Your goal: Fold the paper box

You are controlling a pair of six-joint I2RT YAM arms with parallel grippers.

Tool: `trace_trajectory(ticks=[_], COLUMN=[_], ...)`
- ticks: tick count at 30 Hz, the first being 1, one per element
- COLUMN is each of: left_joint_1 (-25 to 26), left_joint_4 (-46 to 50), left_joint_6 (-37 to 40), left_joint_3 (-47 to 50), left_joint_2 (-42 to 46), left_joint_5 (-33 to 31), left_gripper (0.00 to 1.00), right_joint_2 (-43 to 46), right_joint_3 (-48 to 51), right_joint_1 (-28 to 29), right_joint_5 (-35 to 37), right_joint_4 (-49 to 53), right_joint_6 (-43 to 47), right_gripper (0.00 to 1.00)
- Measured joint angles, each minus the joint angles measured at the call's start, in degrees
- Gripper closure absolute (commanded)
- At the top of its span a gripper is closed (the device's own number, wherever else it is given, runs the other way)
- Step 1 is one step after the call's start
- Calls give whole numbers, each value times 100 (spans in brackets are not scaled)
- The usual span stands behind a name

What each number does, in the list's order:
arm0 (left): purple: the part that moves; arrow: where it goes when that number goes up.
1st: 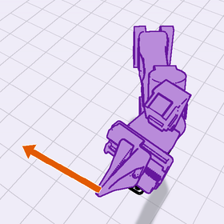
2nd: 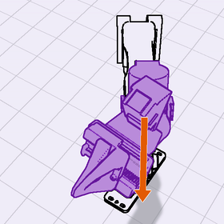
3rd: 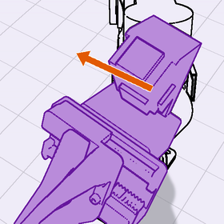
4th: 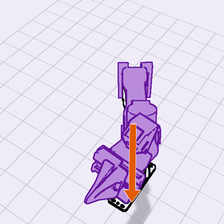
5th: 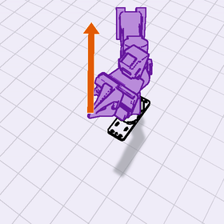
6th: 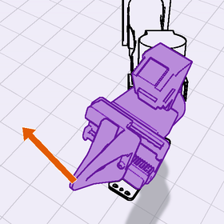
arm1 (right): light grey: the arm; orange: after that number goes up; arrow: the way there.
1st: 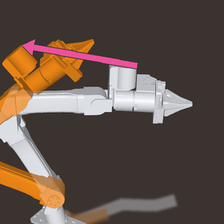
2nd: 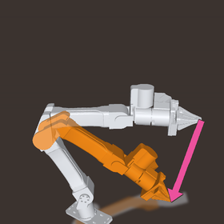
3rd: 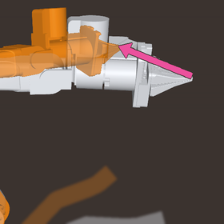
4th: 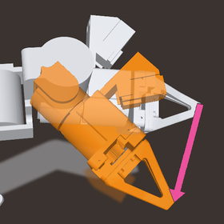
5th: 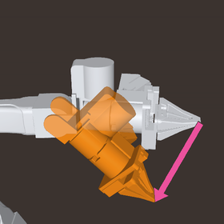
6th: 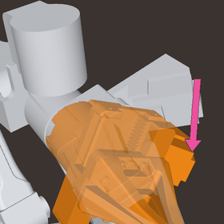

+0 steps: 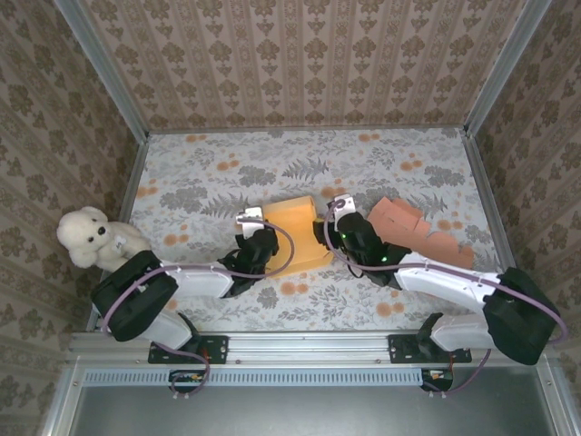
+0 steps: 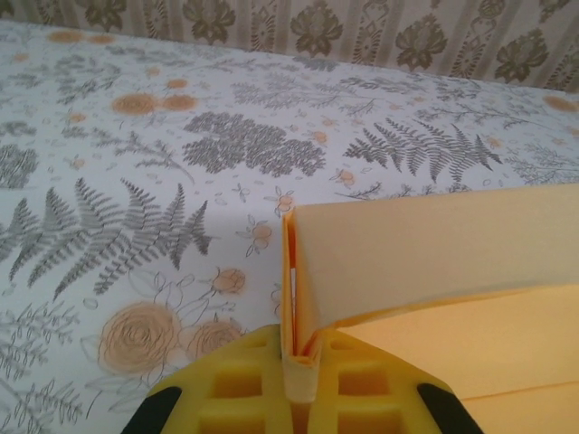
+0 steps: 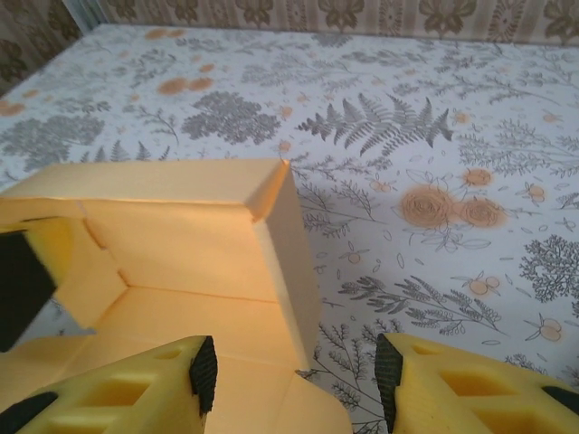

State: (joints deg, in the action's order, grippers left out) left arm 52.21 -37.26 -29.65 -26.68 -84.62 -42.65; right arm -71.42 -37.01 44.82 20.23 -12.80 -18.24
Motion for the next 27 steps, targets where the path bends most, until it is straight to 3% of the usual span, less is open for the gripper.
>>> trace_trajectory(ticks=[7, 11, 19, 27], left_joint_1=[-63, -127, -129, -131], left_joint_4=[-2308, -3012, -3595, -3735], left_joint_6=[1545, 2201, 2695, 2758], left_joint_3=[682, 767, 586, 444], left_joint_2=[-754, -1220, -1661, -1954], left_joint_5=[697, 1121, 1464, 1165], left_gripper=[100, 100, 100, 100], right_joint_2=[356, 352, -291, -844], right_joint_3=[0, -2, -33, -96], right_joint_1=[-140, -188, -293, -380], right_joint_5=[-22, -105, -157, -140], right_joint_4=[391, 490, 476, 133], right_joint_6=[-81, -162, -280, -337], right_gripper=[47, 47, 47, 47])
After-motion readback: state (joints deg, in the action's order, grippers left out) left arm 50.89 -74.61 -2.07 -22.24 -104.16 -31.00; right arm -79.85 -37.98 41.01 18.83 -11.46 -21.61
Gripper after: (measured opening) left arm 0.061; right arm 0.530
